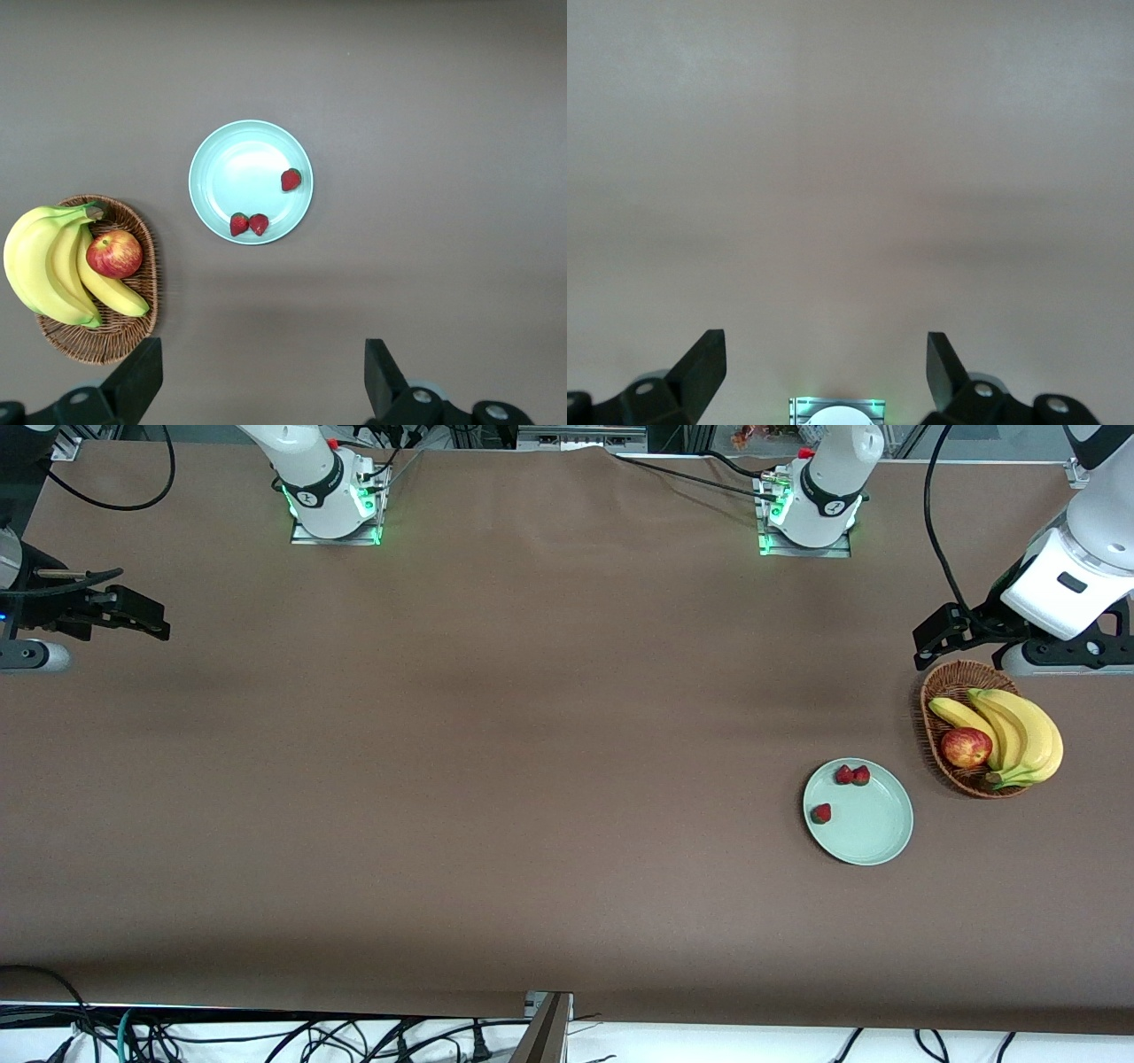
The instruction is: Collect all strawberries into plate
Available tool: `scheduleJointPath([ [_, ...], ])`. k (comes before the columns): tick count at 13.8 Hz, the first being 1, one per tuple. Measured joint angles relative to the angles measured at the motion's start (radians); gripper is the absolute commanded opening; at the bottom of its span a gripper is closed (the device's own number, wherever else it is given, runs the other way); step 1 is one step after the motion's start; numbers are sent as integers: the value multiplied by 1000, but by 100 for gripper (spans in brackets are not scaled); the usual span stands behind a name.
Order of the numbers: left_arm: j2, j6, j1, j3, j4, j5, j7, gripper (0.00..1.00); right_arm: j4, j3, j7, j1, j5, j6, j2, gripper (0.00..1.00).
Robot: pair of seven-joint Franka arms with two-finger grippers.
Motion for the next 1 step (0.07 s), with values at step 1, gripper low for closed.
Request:
scheduleJointPath([
  [1,0,3,-1,2,-6,0,0,100,0,0,0,0,0,0,0,100],
])
